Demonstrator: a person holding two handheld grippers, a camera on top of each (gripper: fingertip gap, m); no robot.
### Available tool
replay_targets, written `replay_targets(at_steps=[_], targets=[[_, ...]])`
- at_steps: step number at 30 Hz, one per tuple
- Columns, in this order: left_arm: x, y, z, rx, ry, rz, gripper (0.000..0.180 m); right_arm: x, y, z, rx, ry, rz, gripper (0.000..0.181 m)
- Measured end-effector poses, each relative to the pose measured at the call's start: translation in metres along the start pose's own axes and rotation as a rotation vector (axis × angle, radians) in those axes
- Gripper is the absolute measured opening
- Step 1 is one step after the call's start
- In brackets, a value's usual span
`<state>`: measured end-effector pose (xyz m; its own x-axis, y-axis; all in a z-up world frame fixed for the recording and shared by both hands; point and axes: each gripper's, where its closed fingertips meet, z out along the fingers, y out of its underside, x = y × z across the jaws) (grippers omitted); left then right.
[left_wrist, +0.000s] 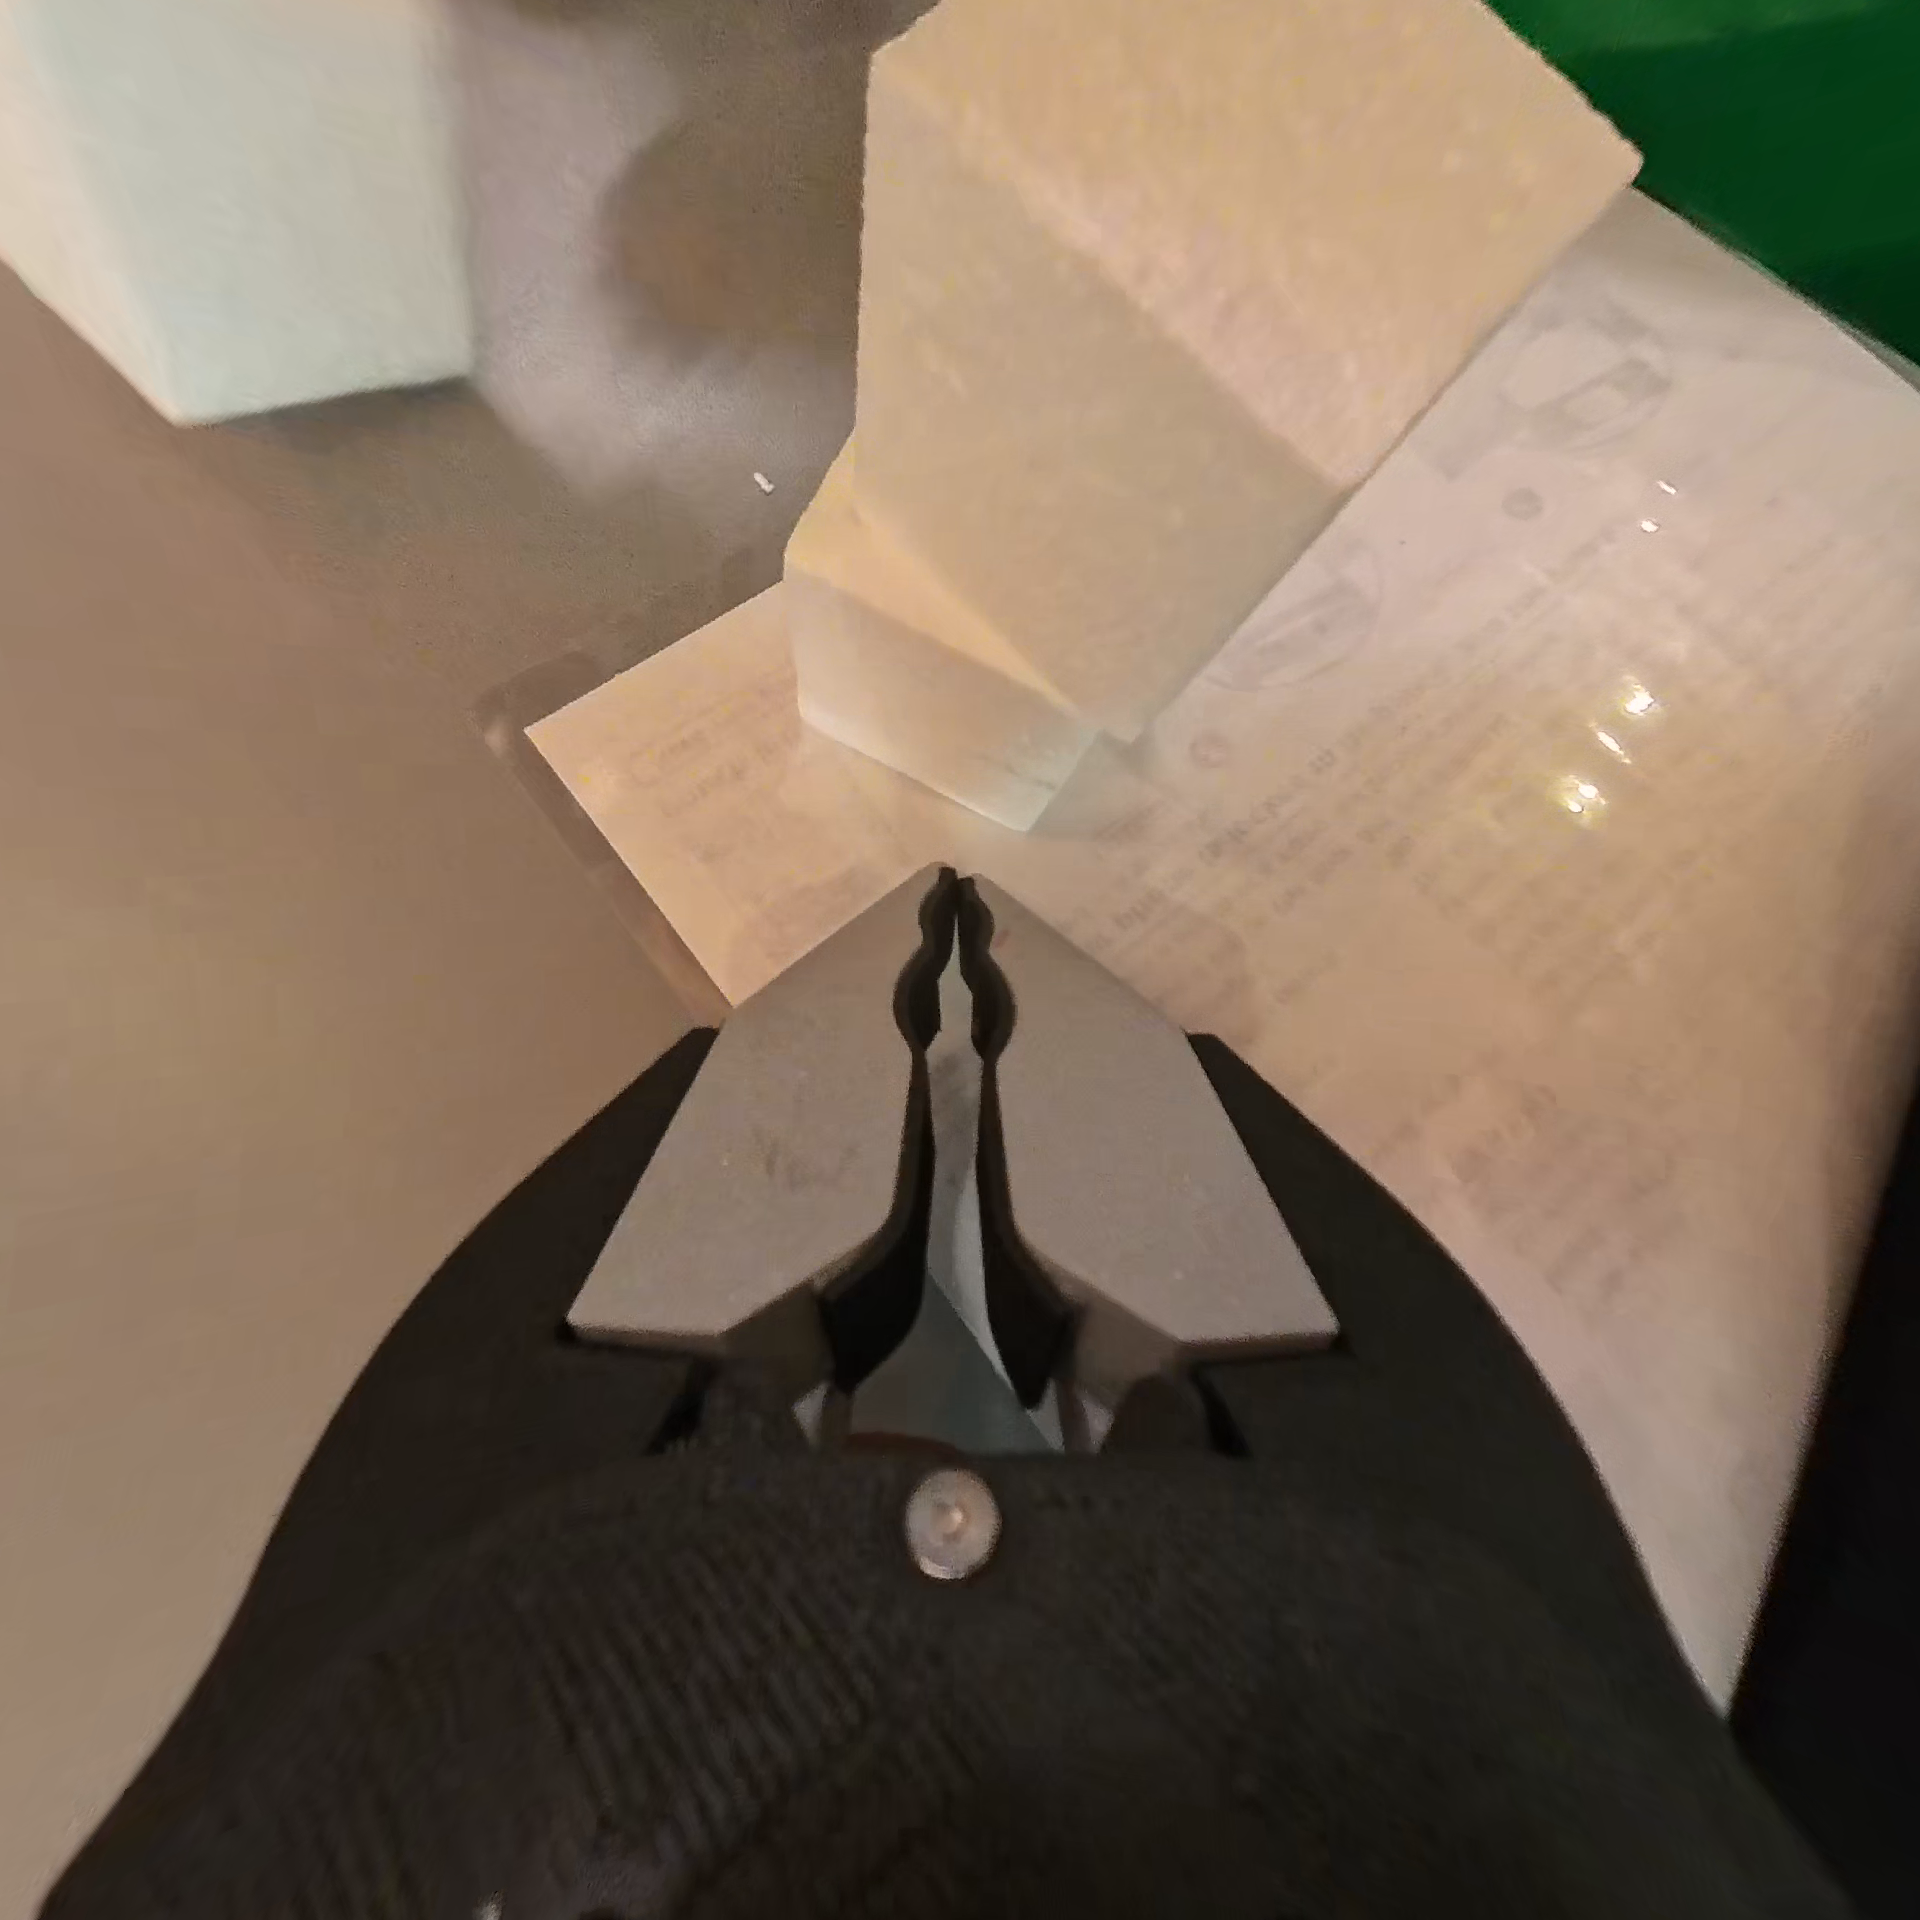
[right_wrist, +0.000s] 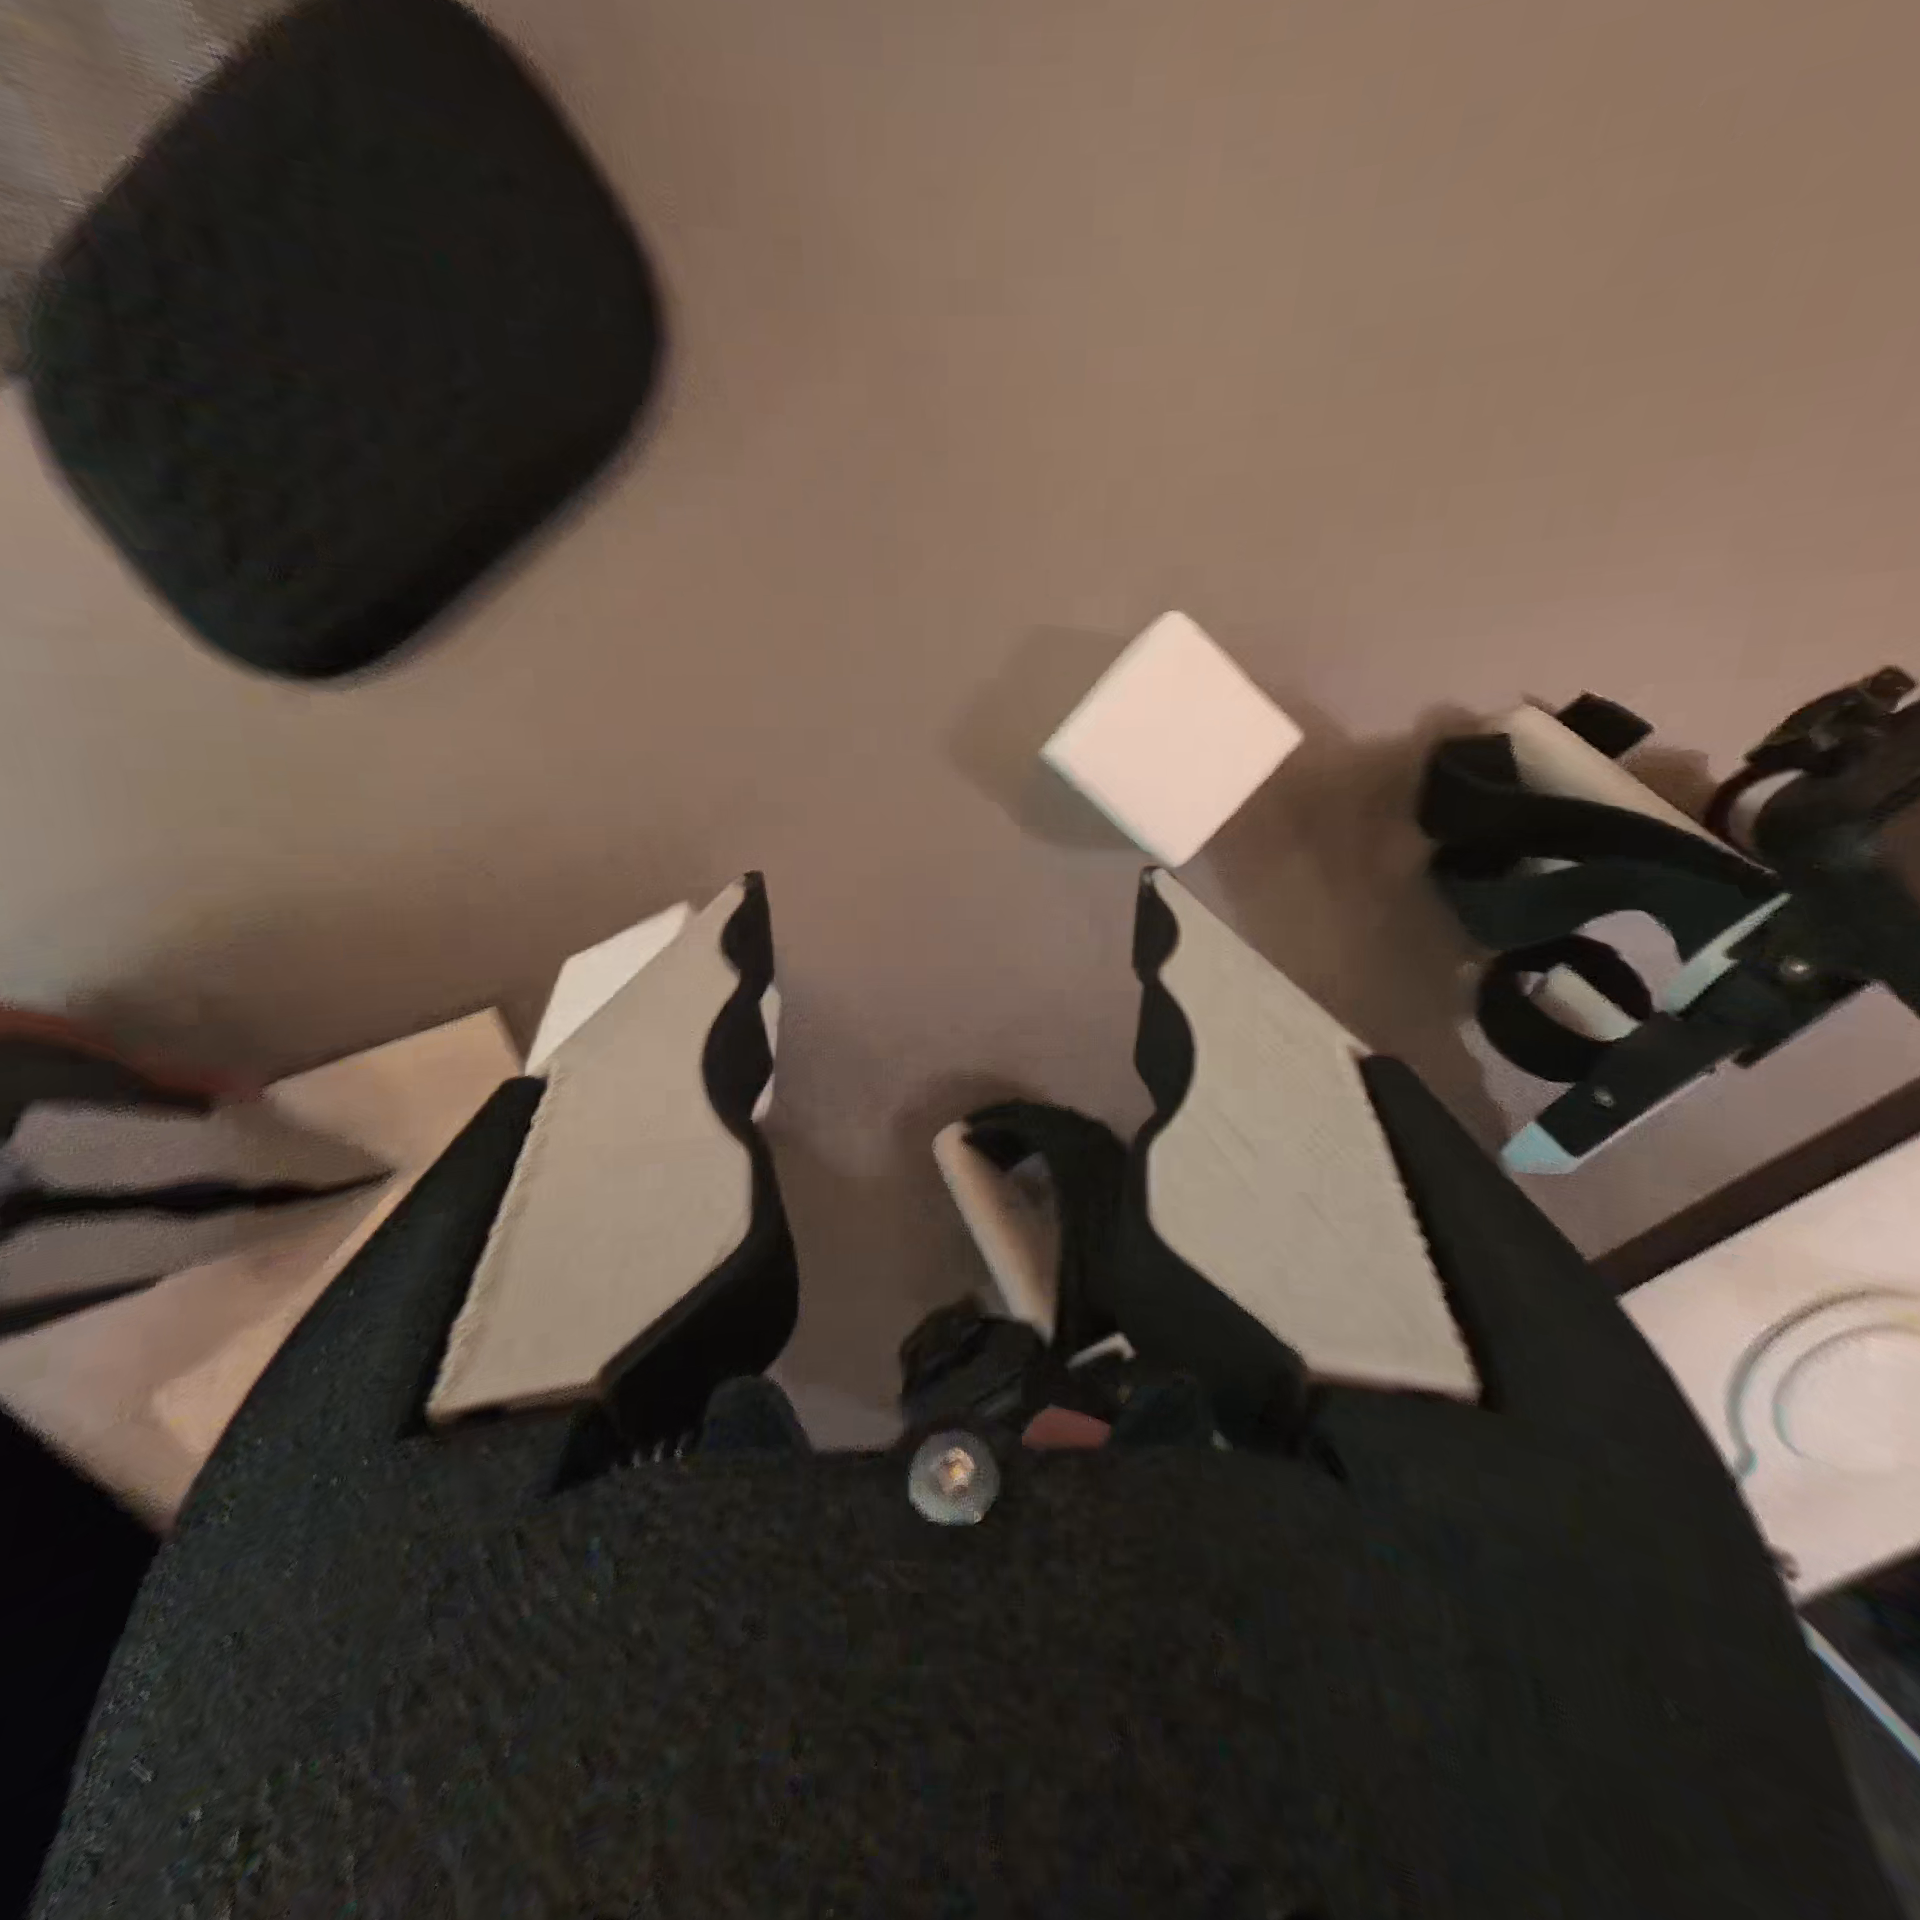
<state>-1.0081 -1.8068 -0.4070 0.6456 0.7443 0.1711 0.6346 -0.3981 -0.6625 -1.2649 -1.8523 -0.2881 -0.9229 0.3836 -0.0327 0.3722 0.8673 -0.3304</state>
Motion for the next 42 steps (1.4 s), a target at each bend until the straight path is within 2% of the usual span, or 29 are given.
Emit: replay_targets(at_steps=[3,5,7,8,9,13,18,21,24,27,39,42], targets=[[0.0,0.0,0.0,0.006,-0.001,-0.02,0.0,0.031,-0.002,0.037,-0.119,0.072,0.118,0.074],[0.0,0.0,0.0,0.01,0.004,-0.038,0.0,0.042,0.006,0.061,-0.217,0.105,0.178,0.086],[0.0,0.0,0.0,0.009,0.008,-0.045,0.0,0.047,0.017,0.081,-0.301,0.12,0.201,0.086],[0.0,0.0,0.0,0.006,0.008,-0.044,0.0,0.046,0.022,0.088,-0.331,0.106,0.202,0.084],[0.0,0.0,0.0,0.003,0.008,-0.042,0.0,0.046,0.025,0.092,-0.344,0.102,0.19,0.067],[0.0,0.0,0.0,0.008,0.012,-0.044,0.0,0.026,0.019,0.067,-0.283,0.056,0.075,0.063],[0.0,0.0,0.0,0.022,0.025,-0.039,0.0,-0.066,0.033,-0.027,-0.097,-0.114,-0.255,0.063],[0.001,0.0,0.0,0.024,0.033,-0.033,0.0,-0.122,0.078,-0.066,-0.107,-0.152,-0.481,0.063],[0.001,0.0,0.0,0.027,0.036,-0.024,0.0,-0.159,0.117,-0.075,-0.139,-0.15,-0.615,0.063],[0.001,0.0,0.0,0.027,0.04,-0.015,0.0,-0.174,0.137,-0.071,-0.16,-0.113,-0.673,0.063],[0.001,0.0,-0.001,0.03,0.026,-0.001,0.0,-0.177,0.165,-0.052,-0.253,-0.082,-0.682,0.065],[0.001,0.0,-0.001,0.03,0.031,0.001,0.0,-0.18,0.164,-0.056,-0.24,-0.108,-0.65,0.07]])
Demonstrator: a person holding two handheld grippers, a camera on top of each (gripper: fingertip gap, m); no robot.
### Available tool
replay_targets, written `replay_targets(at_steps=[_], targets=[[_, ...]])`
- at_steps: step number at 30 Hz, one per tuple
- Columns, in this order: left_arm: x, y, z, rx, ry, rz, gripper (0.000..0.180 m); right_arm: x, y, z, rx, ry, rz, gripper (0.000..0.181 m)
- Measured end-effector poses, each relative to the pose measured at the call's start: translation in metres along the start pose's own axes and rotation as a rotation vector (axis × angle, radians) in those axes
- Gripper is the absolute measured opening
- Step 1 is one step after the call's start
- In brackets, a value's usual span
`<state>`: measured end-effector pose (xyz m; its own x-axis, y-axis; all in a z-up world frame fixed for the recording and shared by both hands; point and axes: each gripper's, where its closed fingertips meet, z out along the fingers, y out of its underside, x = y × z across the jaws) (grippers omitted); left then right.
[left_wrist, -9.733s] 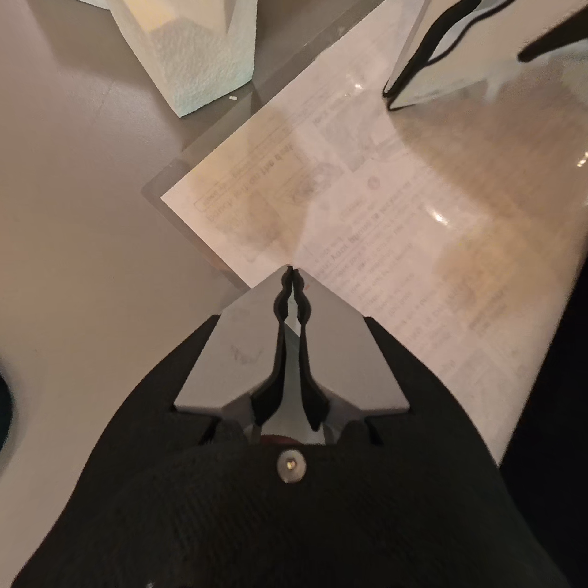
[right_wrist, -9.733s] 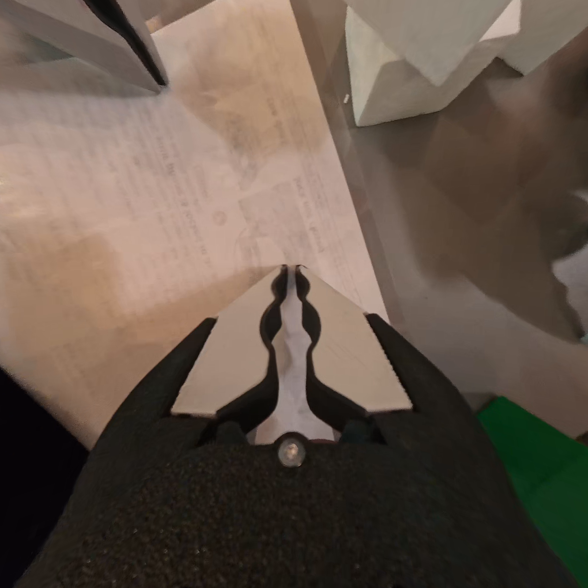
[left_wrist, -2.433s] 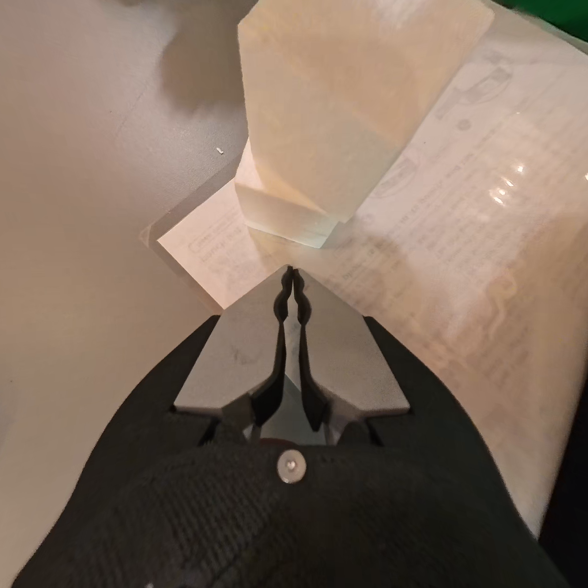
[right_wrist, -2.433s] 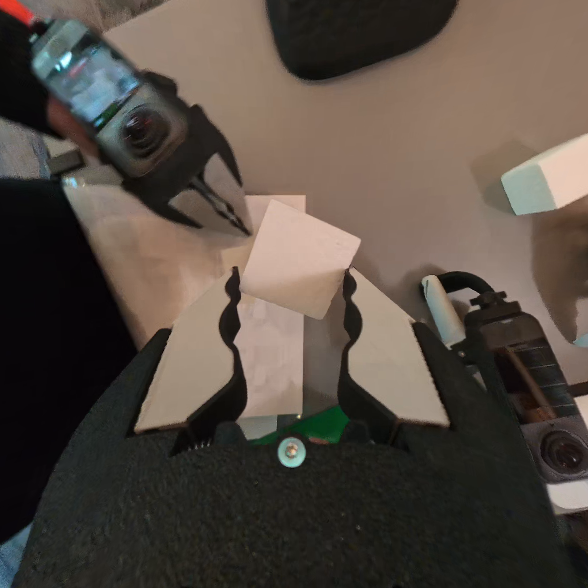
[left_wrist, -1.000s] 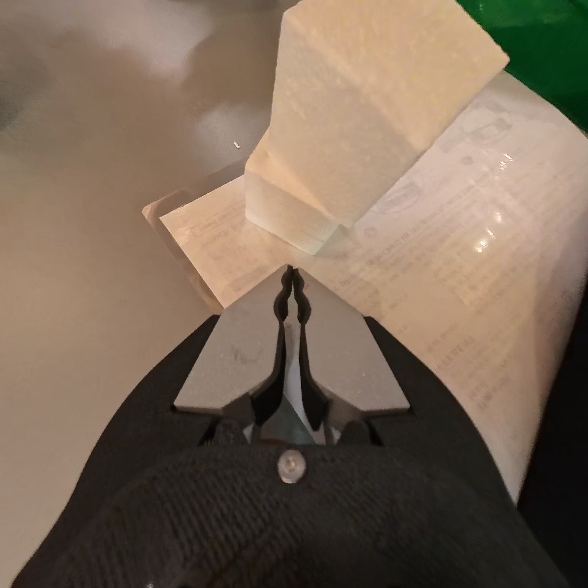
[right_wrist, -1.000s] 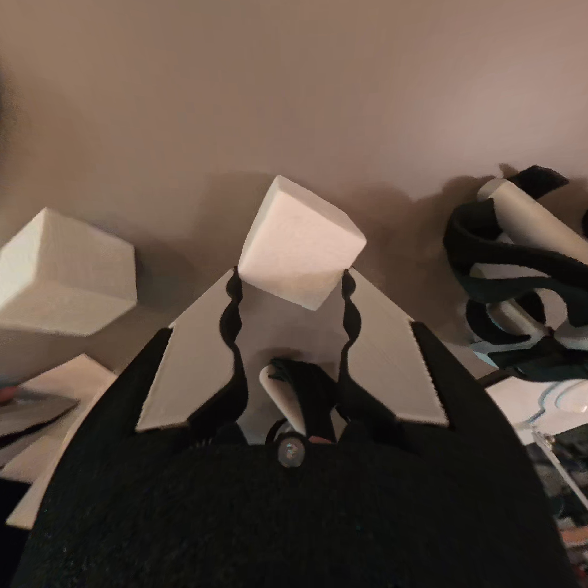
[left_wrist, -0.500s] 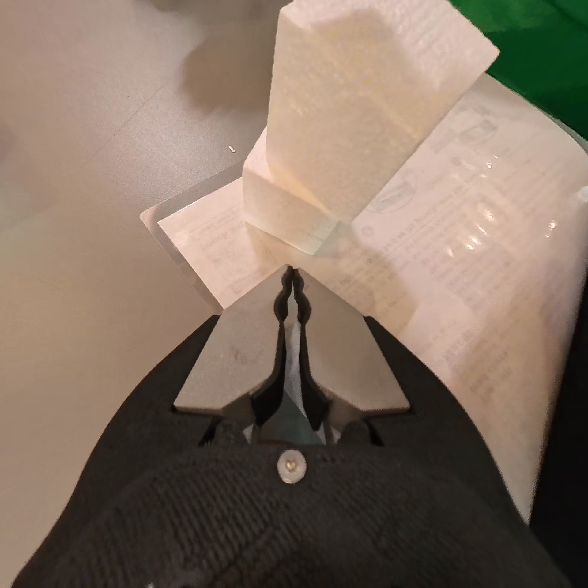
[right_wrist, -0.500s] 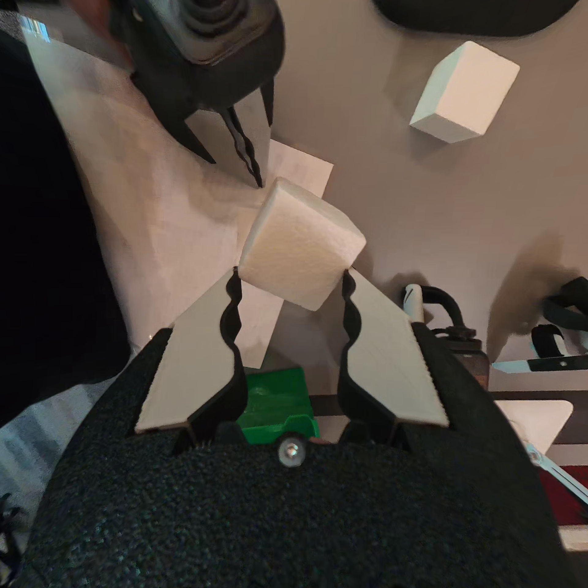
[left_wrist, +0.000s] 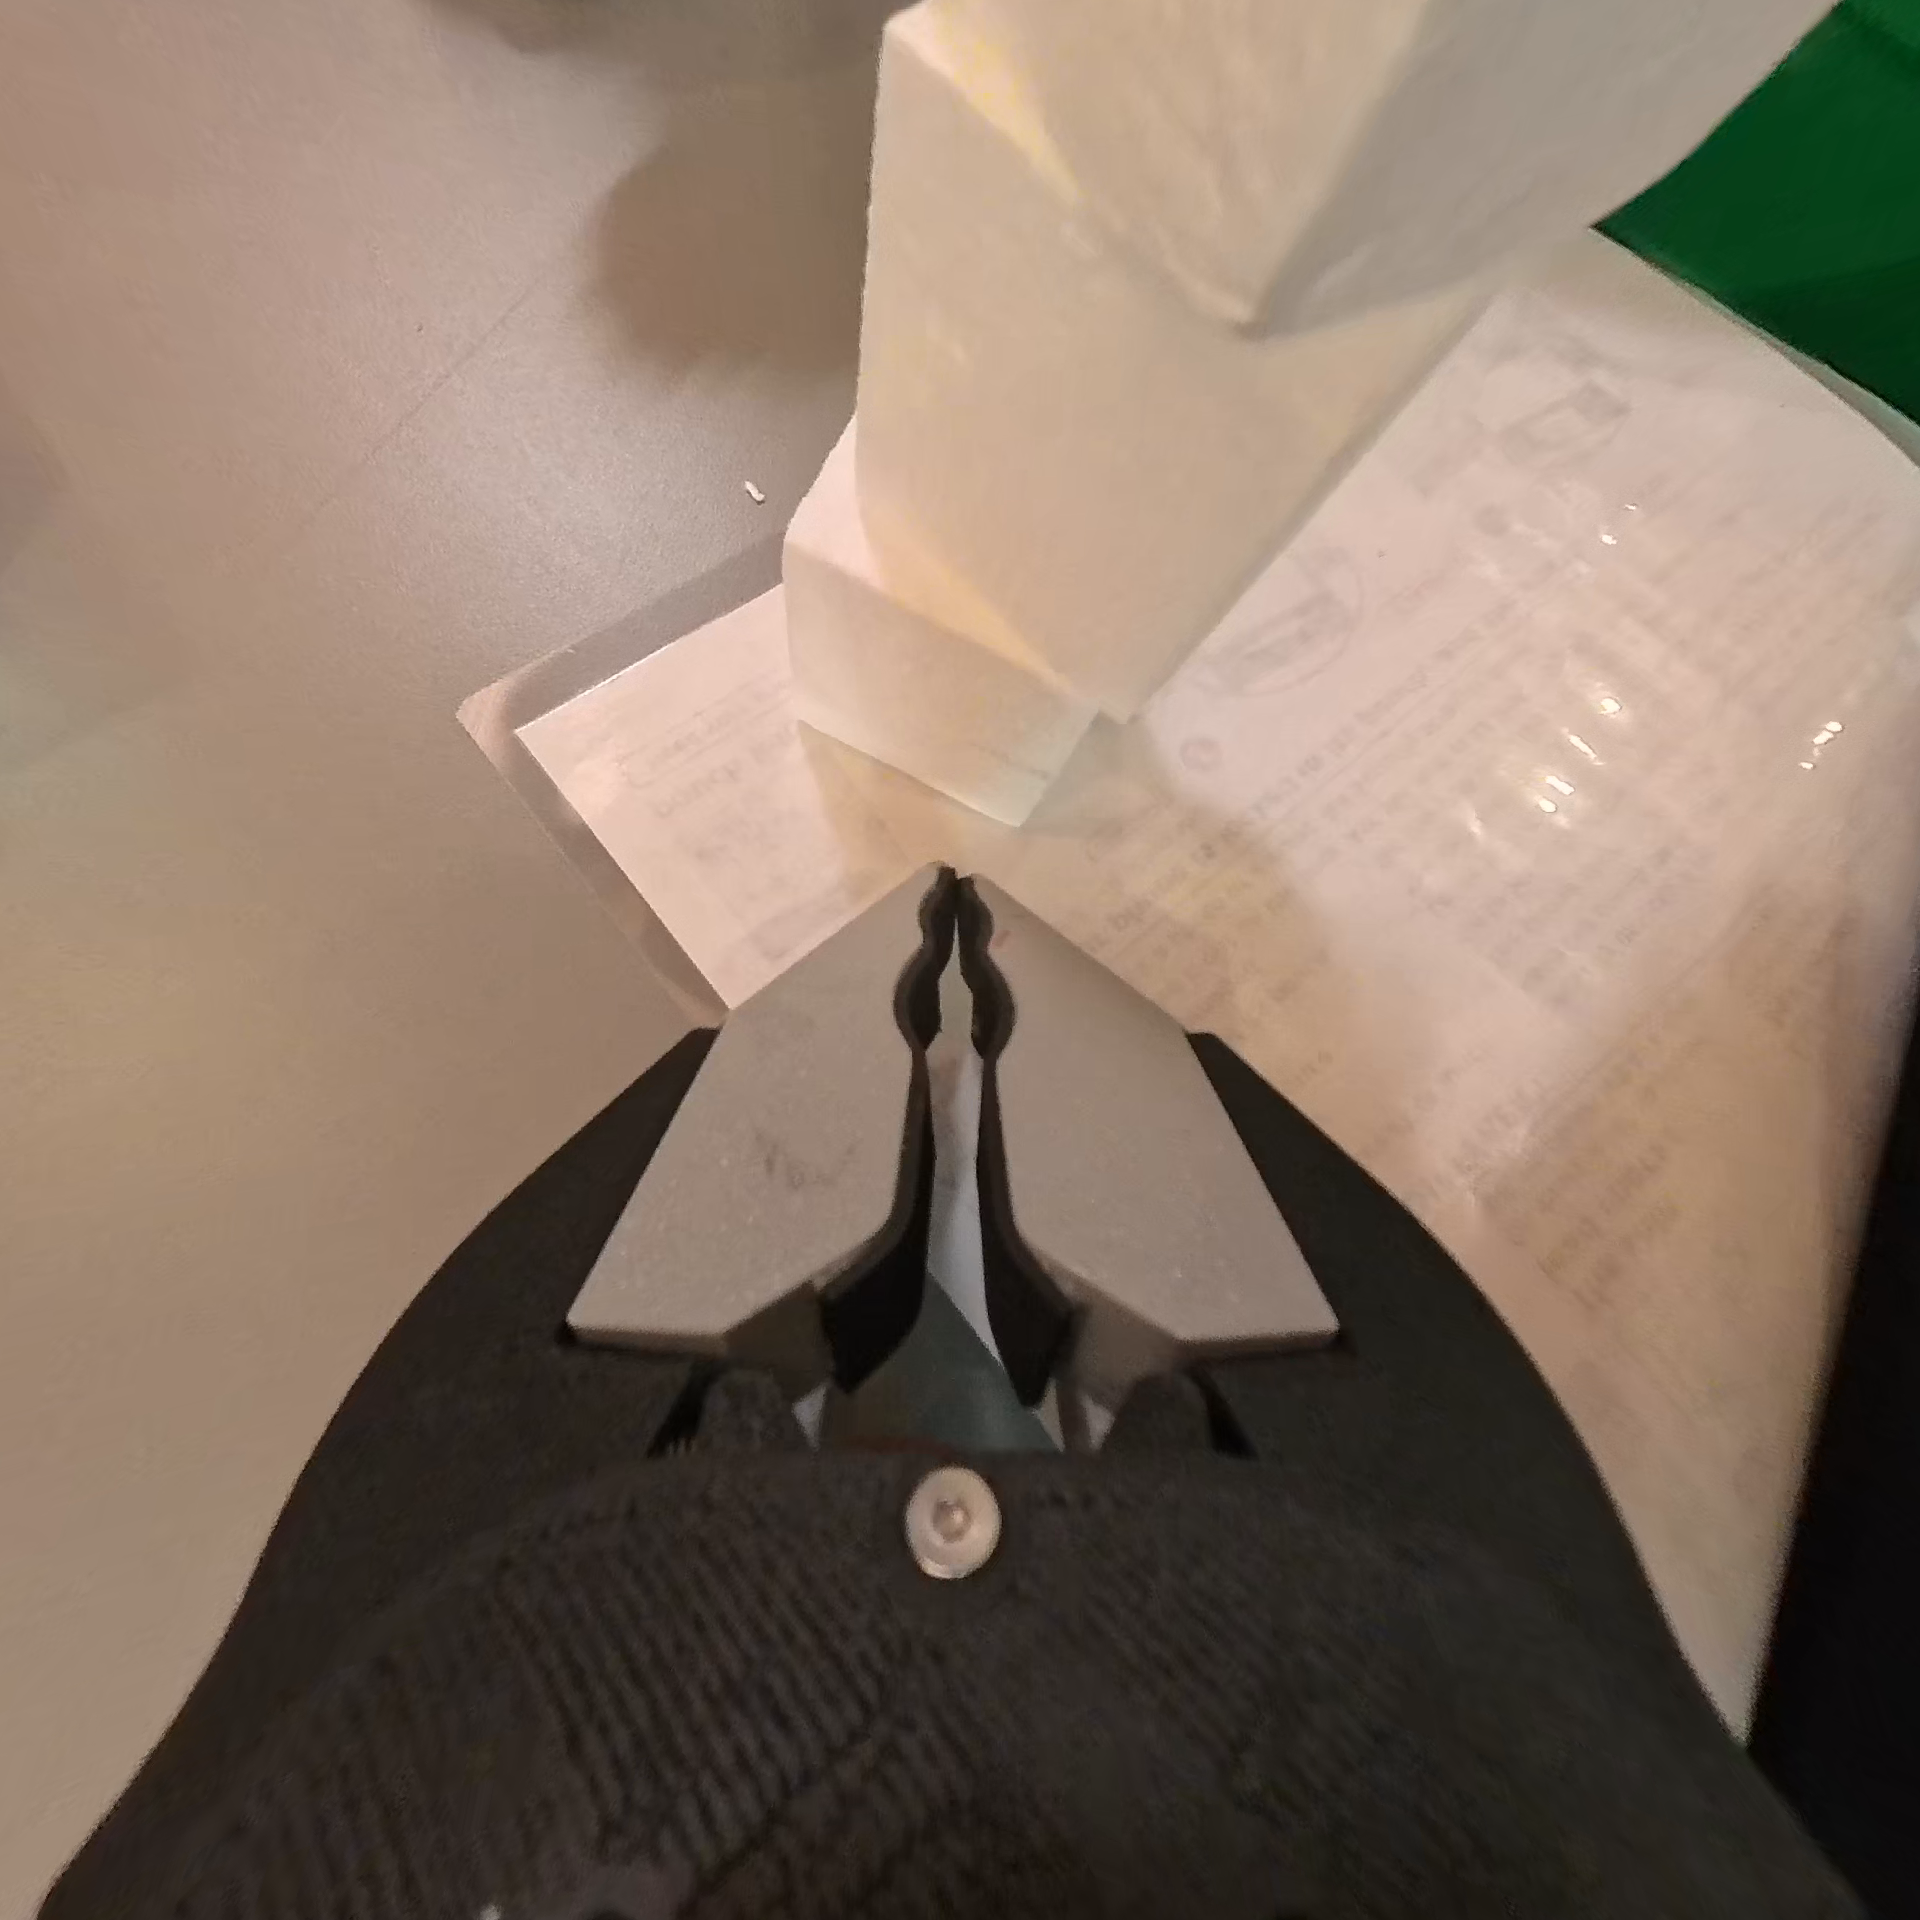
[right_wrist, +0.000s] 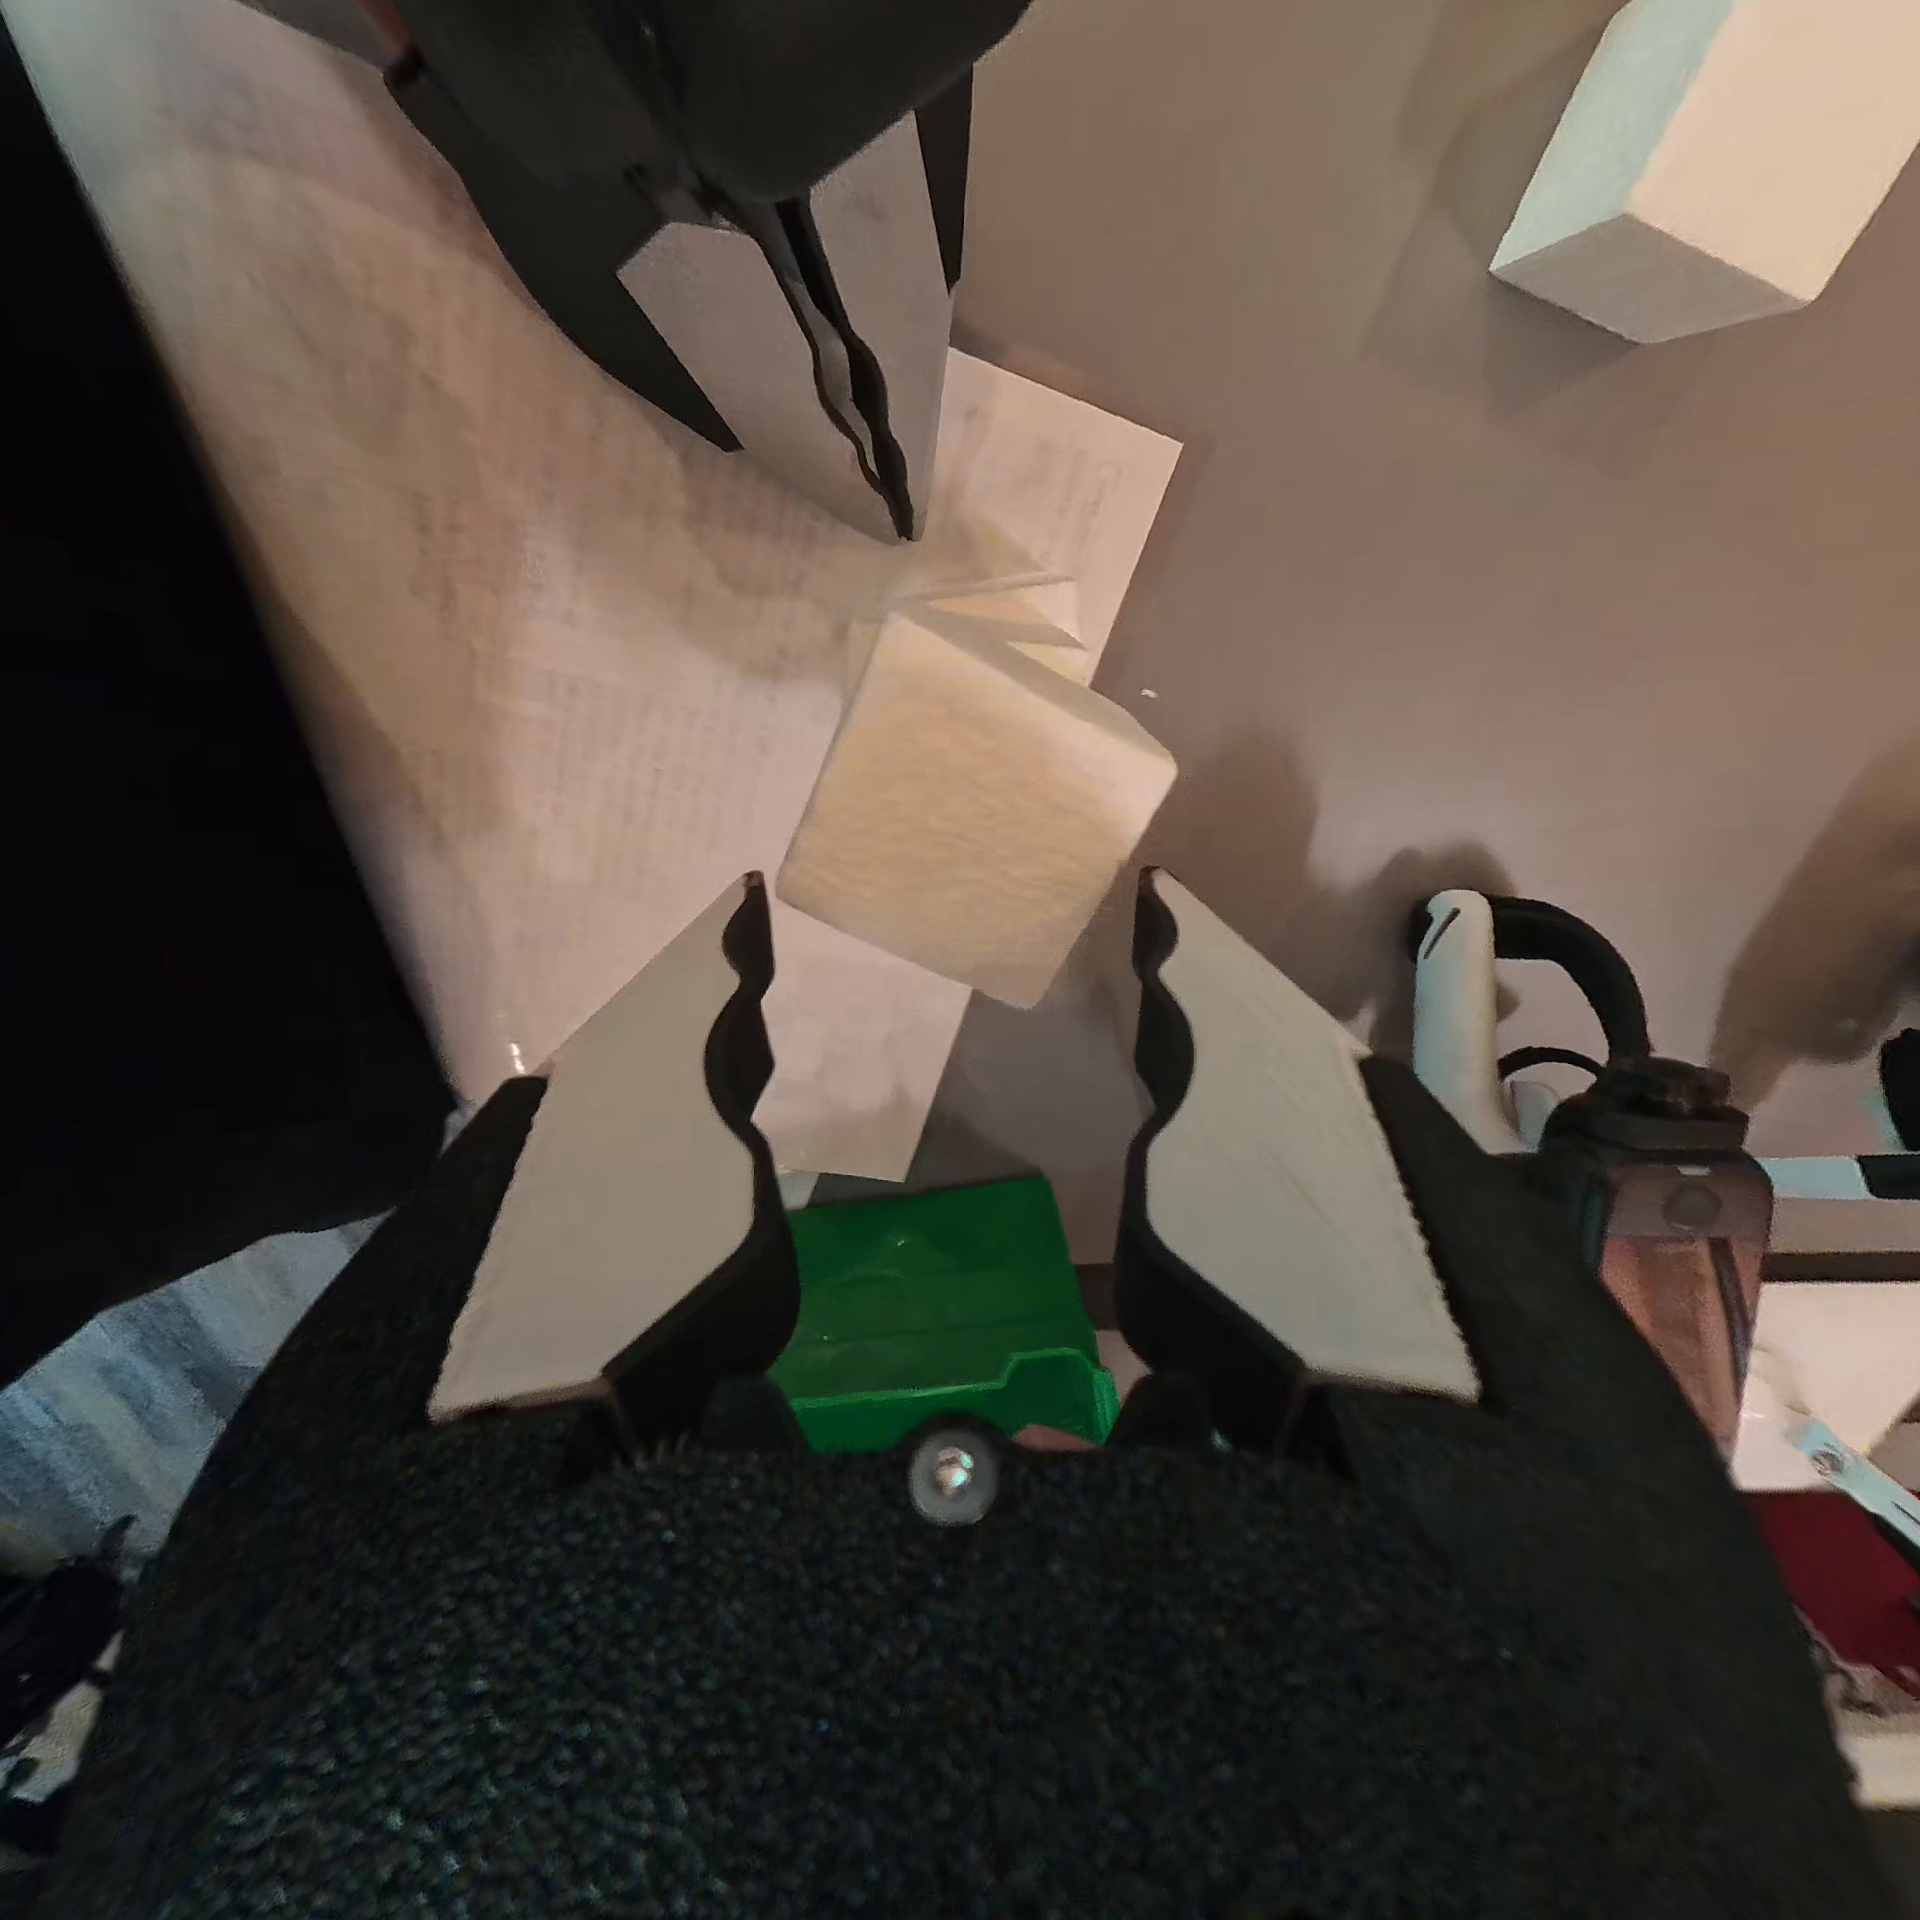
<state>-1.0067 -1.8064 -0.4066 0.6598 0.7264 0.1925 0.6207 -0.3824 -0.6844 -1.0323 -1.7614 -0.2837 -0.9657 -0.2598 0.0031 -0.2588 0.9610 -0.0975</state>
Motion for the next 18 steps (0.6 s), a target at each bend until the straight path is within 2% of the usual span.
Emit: replay_targets(at_steps=[4,10,14,18], targets=[[0.0,0.0,0.0,0.004,0.005,-0.005,0.0,-0.001,-0.004,-0.015,0.062,-0.027,0.036,0.074],[0.0,0.0,0.0,0.012,0.003,-0.014,0.0,0.054,-0.04,-0.058,0.32,-0.053,0.226,0.071],[0.0,0.0,0.0,0.013,0.002,-0.028,0.0,0.121,-0.069,-0.029,0.287,-0.034,0.346,0.081],[0.0,0.0,0.0,0.012,0.002,-0.039,0.0,0.159,-0.097,0.038,0.159,-0.024,0.292,0.083]])
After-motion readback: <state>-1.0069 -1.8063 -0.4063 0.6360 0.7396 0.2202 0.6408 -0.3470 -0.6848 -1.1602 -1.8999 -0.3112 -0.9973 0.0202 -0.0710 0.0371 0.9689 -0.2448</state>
